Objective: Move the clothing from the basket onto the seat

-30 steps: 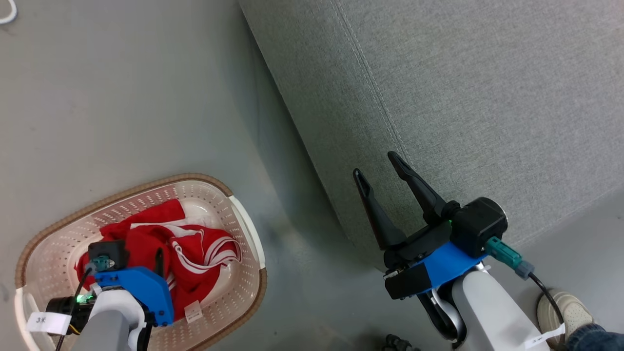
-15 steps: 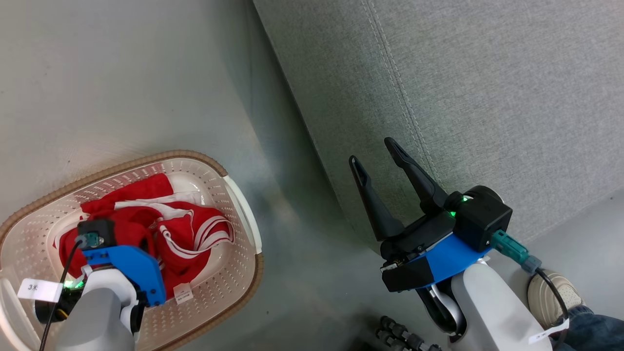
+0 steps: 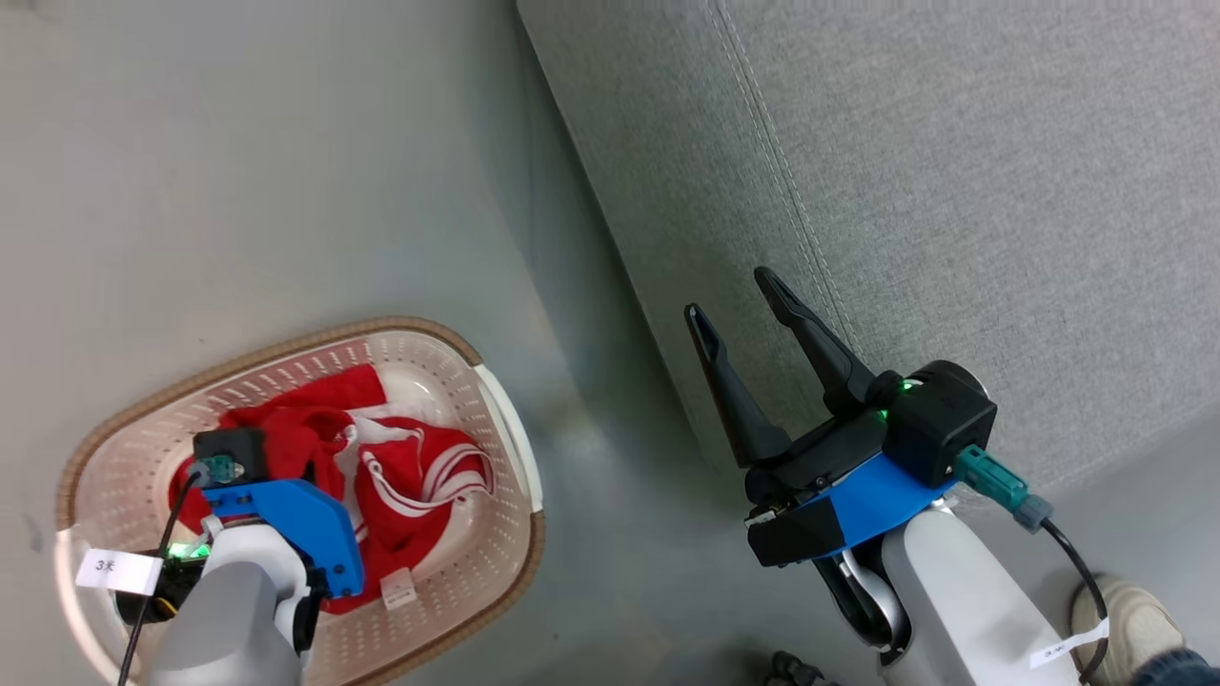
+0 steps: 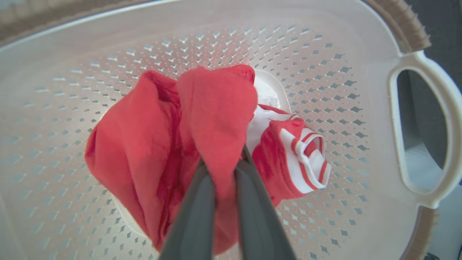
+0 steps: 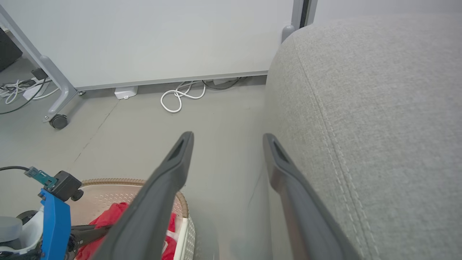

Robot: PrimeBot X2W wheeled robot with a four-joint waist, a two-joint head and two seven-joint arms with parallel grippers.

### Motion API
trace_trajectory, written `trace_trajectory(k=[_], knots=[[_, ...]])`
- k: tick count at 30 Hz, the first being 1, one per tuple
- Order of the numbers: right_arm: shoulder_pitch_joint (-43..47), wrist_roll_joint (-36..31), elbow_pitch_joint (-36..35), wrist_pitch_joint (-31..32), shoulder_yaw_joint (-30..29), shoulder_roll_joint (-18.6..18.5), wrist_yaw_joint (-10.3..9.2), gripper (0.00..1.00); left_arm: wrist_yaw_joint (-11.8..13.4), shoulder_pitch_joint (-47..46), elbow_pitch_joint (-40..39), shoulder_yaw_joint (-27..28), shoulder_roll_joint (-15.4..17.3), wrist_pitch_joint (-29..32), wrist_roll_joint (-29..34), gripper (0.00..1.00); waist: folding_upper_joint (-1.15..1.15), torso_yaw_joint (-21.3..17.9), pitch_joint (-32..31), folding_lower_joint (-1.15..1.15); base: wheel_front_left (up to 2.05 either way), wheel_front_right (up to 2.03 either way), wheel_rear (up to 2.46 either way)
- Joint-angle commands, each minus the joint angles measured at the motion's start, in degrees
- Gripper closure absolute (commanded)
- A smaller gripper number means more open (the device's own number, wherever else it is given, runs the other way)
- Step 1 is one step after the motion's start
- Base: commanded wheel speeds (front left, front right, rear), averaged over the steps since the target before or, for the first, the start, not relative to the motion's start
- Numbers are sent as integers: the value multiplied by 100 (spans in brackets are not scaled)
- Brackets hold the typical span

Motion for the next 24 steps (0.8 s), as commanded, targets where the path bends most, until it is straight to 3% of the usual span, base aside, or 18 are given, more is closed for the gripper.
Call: trace_trajectory(k=[1, 12, 18, 24], knots=[[-2, -29, 40, -28, -10, -9, 1, 0, -15, -8, 44, -25, -30, -53, -38, 100, 0, 36, -107, 0, 0, 0, 0], [241, -299, 401, -28, -152, -13, 1, 0, -223, 276, 113, -202, -433, -549, -180, 100, 0, 586, -1238, 0, 0, 0, 0], [482, -399, 573, 9, -333, -10, 1, 0, -341, 440, -209, -655, -547, -989, -229, 100, 0, 1068, -1995, 0, 0, 0, 0], [735, -485, 578, 166, -461, -12, 1, 0, -366, 663, -1036, -1404, -561, -1126, -882, 100, 0, 1490, -2571, 0, 0, 0, 0]])
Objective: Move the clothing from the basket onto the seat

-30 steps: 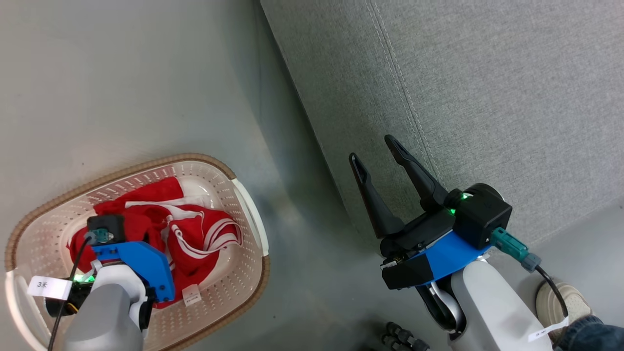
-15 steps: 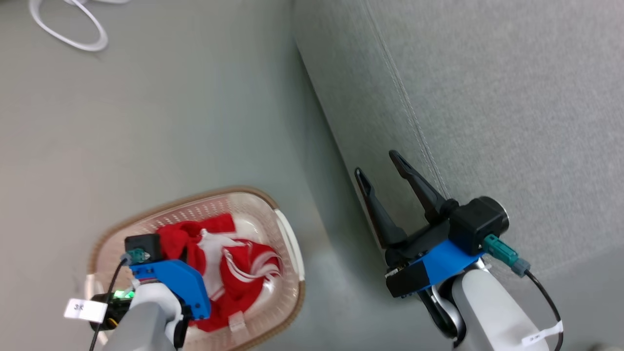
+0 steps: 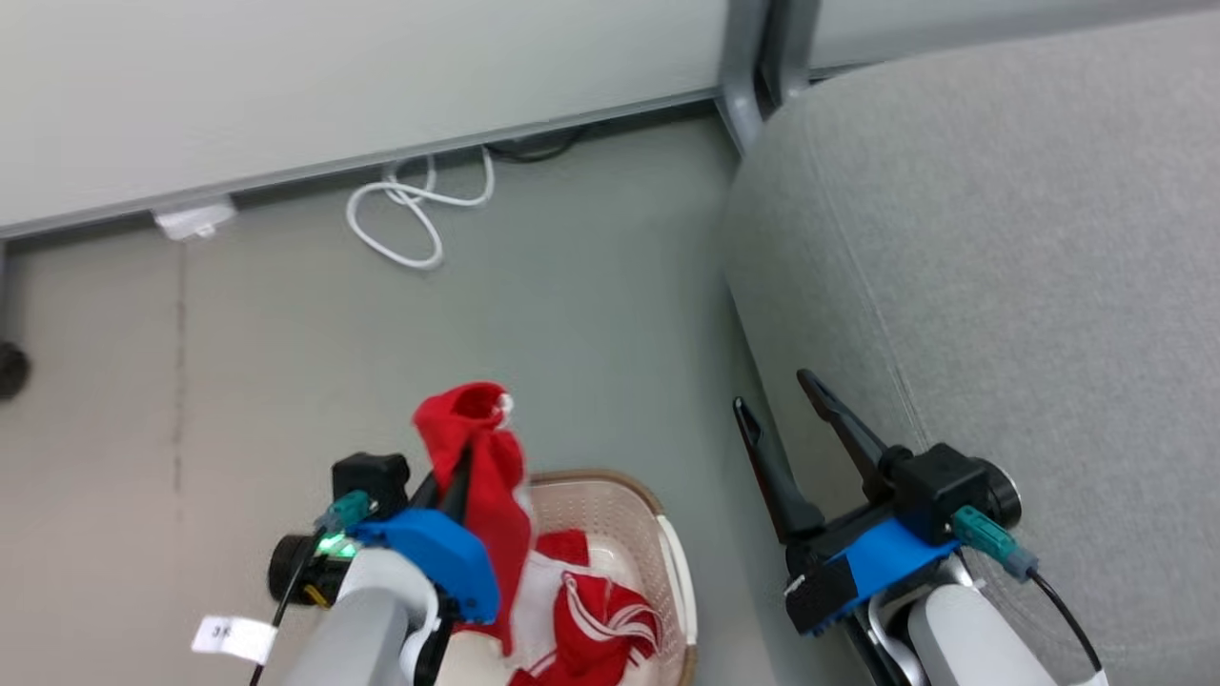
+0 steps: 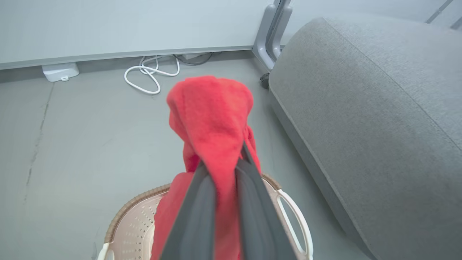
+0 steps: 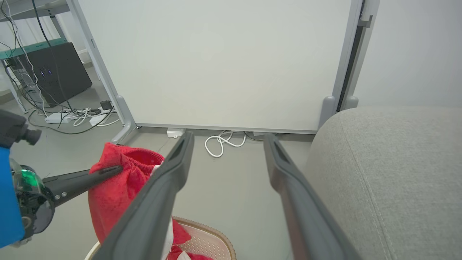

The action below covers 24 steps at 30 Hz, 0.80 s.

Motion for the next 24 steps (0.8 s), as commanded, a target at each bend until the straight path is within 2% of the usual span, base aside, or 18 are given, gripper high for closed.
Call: trace_trajectory(k=[1, 12, 24], knots=[[83, -44, -8, 30, -24, -16, 1, 0, -37, 12, -83, -54, 10, -34, -26, 100, 0, 39, -66, 2, 0, 0, 0], [566, -94, -115, 289, -184, -16, 1, 0, -31, -414, -891, -916, 5, 123, -484, 100, 0, 546, -860, 2, 0, 0, 0], [805, -73, -187, 503, -83, -17, 1, 0, 222, -1132, -1485, -1697, 6, 445, -1032, 100, 0, 683, -1217, 2, 0, 0, 0]])
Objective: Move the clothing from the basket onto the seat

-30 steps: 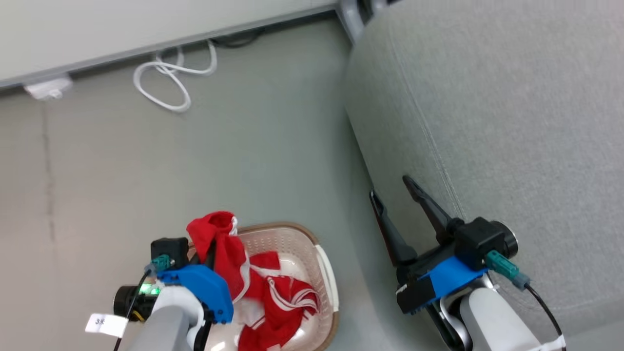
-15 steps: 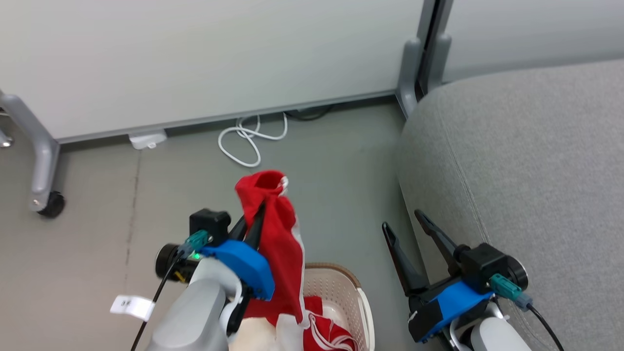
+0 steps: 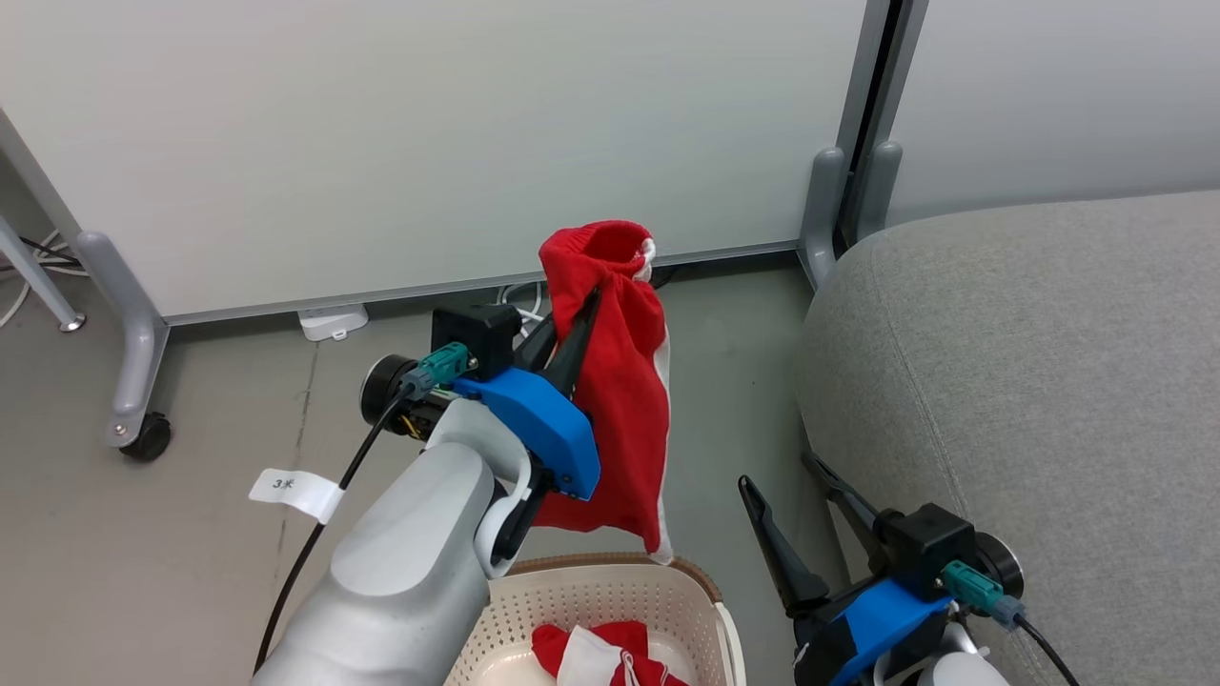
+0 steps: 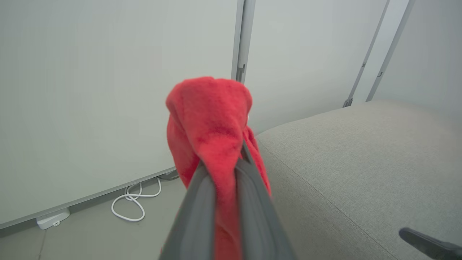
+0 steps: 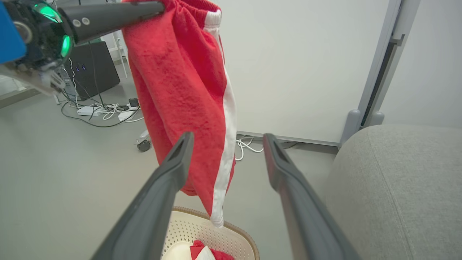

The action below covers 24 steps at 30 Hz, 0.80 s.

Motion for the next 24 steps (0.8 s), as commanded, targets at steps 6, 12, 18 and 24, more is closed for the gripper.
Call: trace_trajectory(k=[6, 12, 18, 24], knots=[[94, -31, 36, 135, 64, -18, 1, 0, 105, -191, -5, -214, 5, -30, -205, 100, 0, -26, -41, 1, 0, 0, 0], [-248, 109, 306, 273, 376, -16, 1, 0, 166, -294, -82, -465, 6, -38, -449, 100, 0, 23, -35, 1, 0, 0, 0], [-818, 231, 919, 288, 717, -17, 1, 0, 270, -442, -223, -763, 6, -2, -679, 100, 0, 140, 1, 1, 0, 0, 0], [-1375, 503, 1537, 101, 916, -16, 1, 0, 366, -565, -340, -1049, 5, 9, -888, 100, 0, 261, 6, 1, 0, 0, 0]])
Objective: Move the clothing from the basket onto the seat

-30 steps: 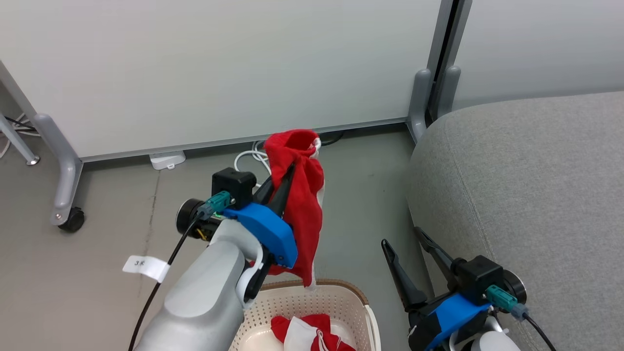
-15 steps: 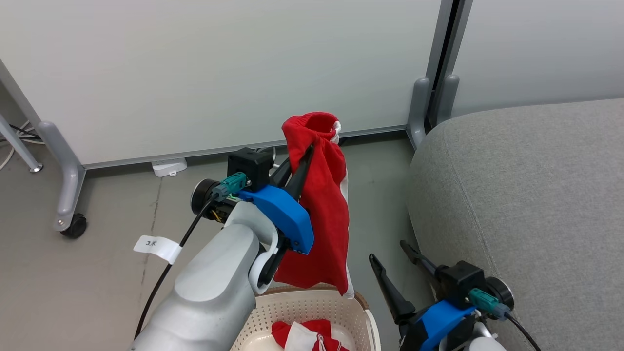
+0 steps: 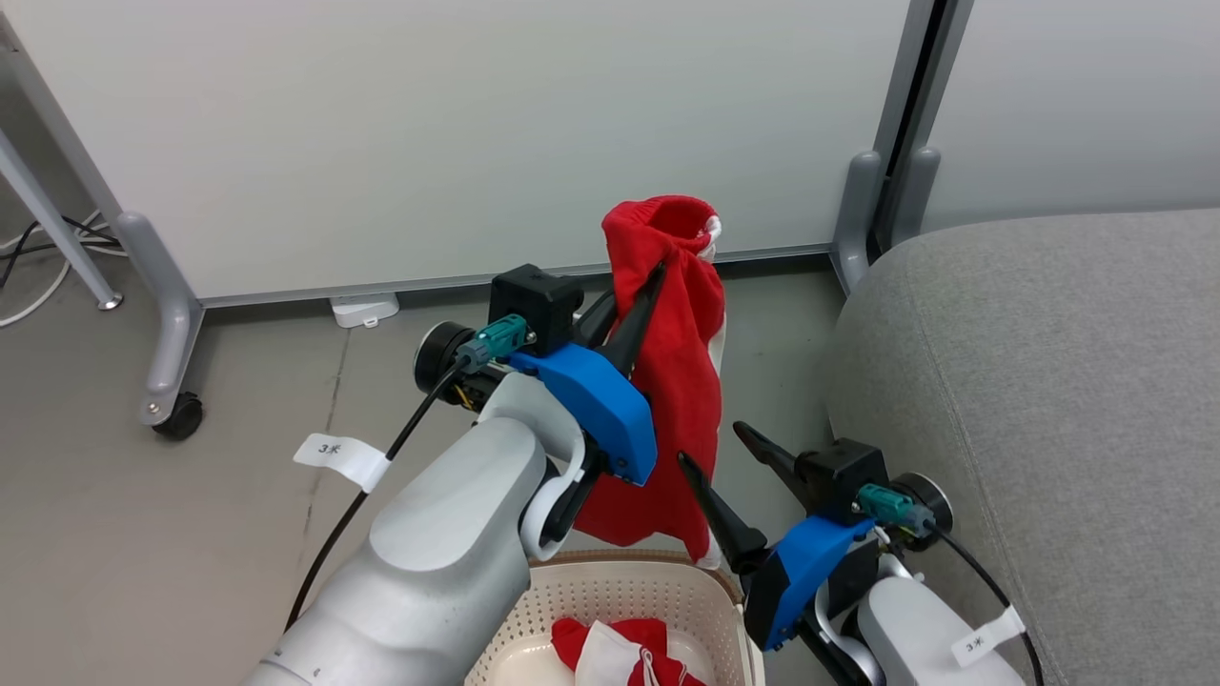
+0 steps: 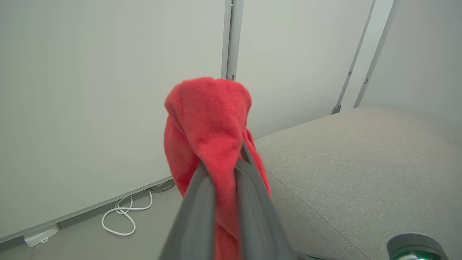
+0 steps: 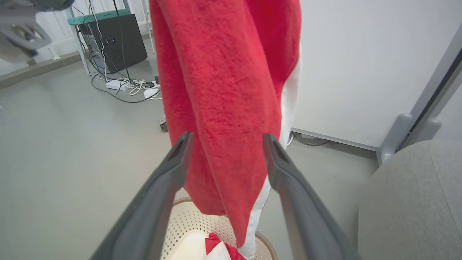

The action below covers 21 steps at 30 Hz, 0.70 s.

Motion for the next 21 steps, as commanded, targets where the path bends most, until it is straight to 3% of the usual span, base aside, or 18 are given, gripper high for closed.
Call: trace_trajectory(k=[1, 18, 19, 20, 21], knots=[[-160, 94, 110, -76, 32, -13, 1, 0, 32, -99, -47, -38, 6, -2, -50, 100, 0, 26, 4, 0, 0, 0, 0], [-1204, 979, 1477, -533, 582, -12, 1, 2, 257, -284, -653, -853, 5, 123, -716, 100, 0, 250, -21, 0, 0, 0, 0], [-1237, 1028, 1523, -529, 637, -12, 1, 49, 277, -293, -658, -879, 5, 115, -742, 100, 0, 254, -26, 0, 0, 0, 0], [-1272, 1074, 1580, -537, 690, -12, 1, 81, 296, -297, -659, -901, 4, 104, -756, 100, 0, 255, -32, 0, 0, 0, 0], [-1298, 1127, 1623, -549, 740, -12, 1, 100, 304, -306, -658, -923, 5, 96, -787, 100, 0, 257, -38, 0, 0, 0, 0]])
